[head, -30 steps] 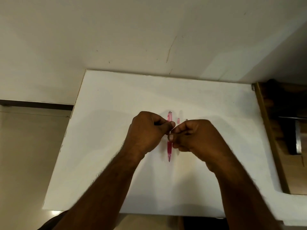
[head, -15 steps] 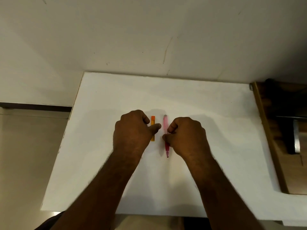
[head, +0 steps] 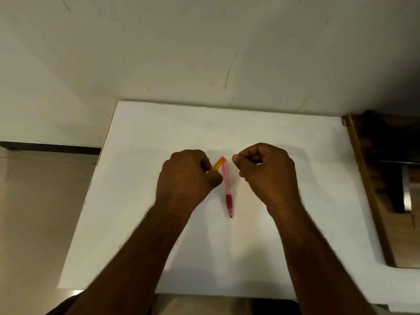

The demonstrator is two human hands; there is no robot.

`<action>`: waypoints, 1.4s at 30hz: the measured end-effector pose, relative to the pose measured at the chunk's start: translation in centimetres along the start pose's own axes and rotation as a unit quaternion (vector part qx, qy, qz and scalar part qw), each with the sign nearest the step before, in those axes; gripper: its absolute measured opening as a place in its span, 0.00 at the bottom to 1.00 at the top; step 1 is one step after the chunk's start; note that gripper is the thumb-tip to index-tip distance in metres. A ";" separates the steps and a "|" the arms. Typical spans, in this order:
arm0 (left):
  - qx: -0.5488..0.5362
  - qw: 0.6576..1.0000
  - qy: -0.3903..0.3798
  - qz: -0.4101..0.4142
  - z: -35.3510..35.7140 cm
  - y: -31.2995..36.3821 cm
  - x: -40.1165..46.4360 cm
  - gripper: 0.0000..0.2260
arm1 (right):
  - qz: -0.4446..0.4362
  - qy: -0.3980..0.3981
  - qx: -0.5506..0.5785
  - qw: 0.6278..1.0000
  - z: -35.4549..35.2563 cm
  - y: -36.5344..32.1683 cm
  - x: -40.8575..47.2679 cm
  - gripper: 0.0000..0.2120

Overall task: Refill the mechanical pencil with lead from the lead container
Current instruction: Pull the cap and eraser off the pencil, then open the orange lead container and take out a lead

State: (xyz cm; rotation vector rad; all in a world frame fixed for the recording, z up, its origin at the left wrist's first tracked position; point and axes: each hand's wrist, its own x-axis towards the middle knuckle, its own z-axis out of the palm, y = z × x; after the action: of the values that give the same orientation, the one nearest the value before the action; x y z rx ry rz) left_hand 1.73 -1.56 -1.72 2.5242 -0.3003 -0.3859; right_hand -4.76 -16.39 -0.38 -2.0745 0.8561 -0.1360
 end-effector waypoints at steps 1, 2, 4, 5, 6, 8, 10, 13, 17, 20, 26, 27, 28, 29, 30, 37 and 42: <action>-0.008 1.000 0.015 0.024 -0.1 0.2 0.0 0.10 | 0.017 -0.004 0.054 0.998 -0.1 -0.1 0.1 0.05; -0.015 0.999 0.026 0.044 -0.3 0.3 -0.1 0.10 | 0.034 -0.013 0.101 0.994 -0.1 -0.2 0.1 0.04; -0.020 0.997 0.033 0.072 -0.6 0.5 -0.1 0.09 | 0.064 -0.030 0.170 0.983 -0.1 -0.3 0.0 0.03; -0.021 0.996 0.031 0.081 -0.8 0.6 -0.1 0.08 | 0.074 -0.036 0.191 0.978 -0.1 -0.3 0.0 0.02; -0.023 0.995 0.030 0.088 -0.9 0.6 -0.1 0.08 | 0.079 -0.042 0.211 0.973 -0.1 -0.4 0.0 0.02; -0.027 0.994 0.031 0.099 -1.0 0.7 -0.2 0.07 | 0.078 -0.052 0.248 0.964 -0.2 -0.5 0.1 0.02; -0.028 0.994 0.029 0.105 -1.1 0.8 -0.3 0.07 | 0.071 -0.046 0.255 0.963 -0.2 -0.6 0.1 0.02; -0.023 0.995 0.019 0.100 -1.3 0.8 -0.4 0.08 | 0.063 -0.008 0.257 0.964 0.2 -0.5 0.0 0.03; -0.037 0.996 0.031 0.070 -1.8 0.3 0.0 0.08 | 0.042 0.032 0.236 0.970 0.0 -0.2 0.1 0.05; -0.058 0.994 0.066 0.059 -2.3 -0.2 0.3 0.08 | -0.015 -0.037 0.112 0.993 0.9 -0.5 -0.7 0.02; -0.092 0.990 0.084 0.067 -2.7 -0.2 0.3 0.07 | -0.098 -0.137 -0.169 0.971 4.4 -1.2 -3.0 0.08; -0.095 0.990 0.081 0.070 -2.7 -0.2 0.3 0.07 | -0.089 -0.146 -0.185 0.968 4.8 -1.1 -3.0 0.11; -0.099 0.989 0.079 0.073 -2.7 -0.1 0.3 0.07 | -0.082 -0.151 -0.198 0.965 5.0 -1.0 -3.1 0.14; -0.103 0.989 0.076 0.076 -2.7 -0.1 0.2 0.07 | -0.077 -0.156 -0.207 0.963 5.1 -0.9 -3.1 0.15; -0.108 0.988 0.075 0.079 -2.8 0.0 0.2 0.07 | -0.076 -0.158 -0.209 0.962 5.0 -1.0 -3.1 0.15; -0.112 0.985 0.073 0.112 -3.0 -0.2 0.2 0.07 | 0.005 -0.015 0.180 0.984 1.9 -1.4 -1.2 0.07; -0.098 0.978 0.060 0.175 -3.1 0.0 0.2 0.09 | 0.141 -0.083 0.427 0.889 1.3 -1.7 -0.7 0.06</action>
State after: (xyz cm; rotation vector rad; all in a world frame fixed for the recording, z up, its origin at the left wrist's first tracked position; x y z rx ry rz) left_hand 2.91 -0.09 0.72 2.2342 -0.6152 -0.1168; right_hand -3.88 -14.41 0.17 -1.1077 0.7866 -0.1406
